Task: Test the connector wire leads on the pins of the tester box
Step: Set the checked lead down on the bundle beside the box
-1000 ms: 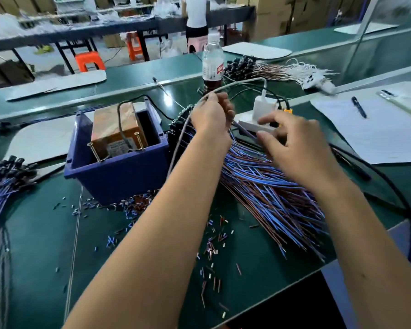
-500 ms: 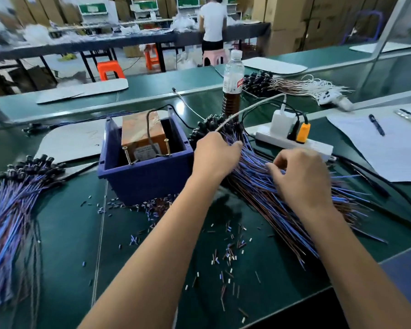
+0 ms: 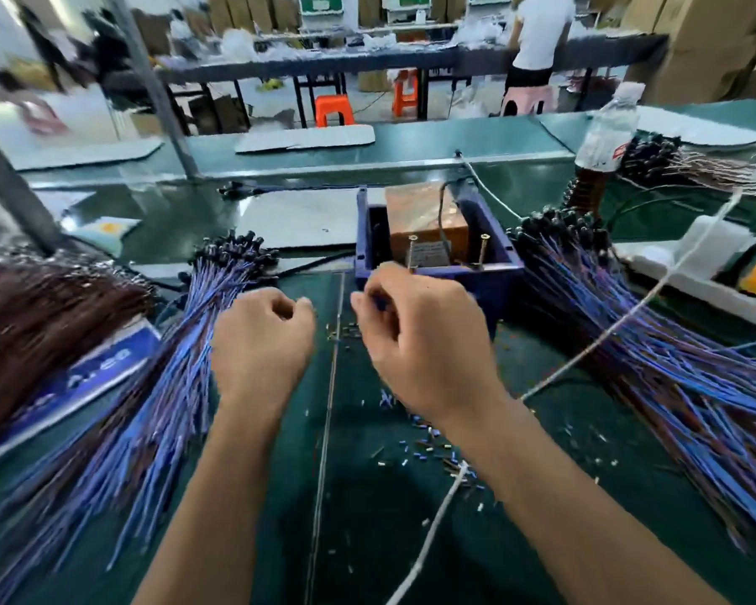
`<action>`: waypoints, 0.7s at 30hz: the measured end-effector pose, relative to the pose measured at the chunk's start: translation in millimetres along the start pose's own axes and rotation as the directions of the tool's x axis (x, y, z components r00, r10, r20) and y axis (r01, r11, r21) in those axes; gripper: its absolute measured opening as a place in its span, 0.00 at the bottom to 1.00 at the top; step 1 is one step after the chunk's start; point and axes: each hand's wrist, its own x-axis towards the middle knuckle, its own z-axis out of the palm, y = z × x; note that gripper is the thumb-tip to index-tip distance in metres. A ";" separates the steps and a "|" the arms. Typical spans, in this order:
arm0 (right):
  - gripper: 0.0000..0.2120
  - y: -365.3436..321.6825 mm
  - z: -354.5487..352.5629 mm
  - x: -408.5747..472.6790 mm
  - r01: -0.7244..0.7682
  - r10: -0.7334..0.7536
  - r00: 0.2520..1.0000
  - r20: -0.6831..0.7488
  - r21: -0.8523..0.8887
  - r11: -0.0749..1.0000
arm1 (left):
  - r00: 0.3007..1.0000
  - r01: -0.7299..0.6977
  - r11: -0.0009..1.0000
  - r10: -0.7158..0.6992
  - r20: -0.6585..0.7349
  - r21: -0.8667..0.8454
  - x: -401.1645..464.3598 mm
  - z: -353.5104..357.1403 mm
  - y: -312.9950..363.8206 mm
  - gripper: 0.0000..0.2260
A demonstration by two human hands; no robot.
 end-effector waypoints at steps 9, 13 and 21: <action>0.16 -39.6 112.3 32.1 -0.013 0.217 0.673 0.707 -0.281 0.959 | 0.986 -0.102 0.830 0.157 -0.055 0.548 65.6 1.7 -55.4 0.08; 0.16 -38.7 117.0 34.5 0.033 0.230 0.691 0.685 -0.347 0.937 | 0.970 -0.150 0.795 0.232 -0.067 0.587 91.8 6.8 -52.5 0.11; 0.15 -42.0 114.9 31.6 0.020 0.257 0.682 0.685 -0.368 0.929 | 0.970 -0.194 0.710 0.241 0.026 0.677 117.2 22.0 -57.3 0.09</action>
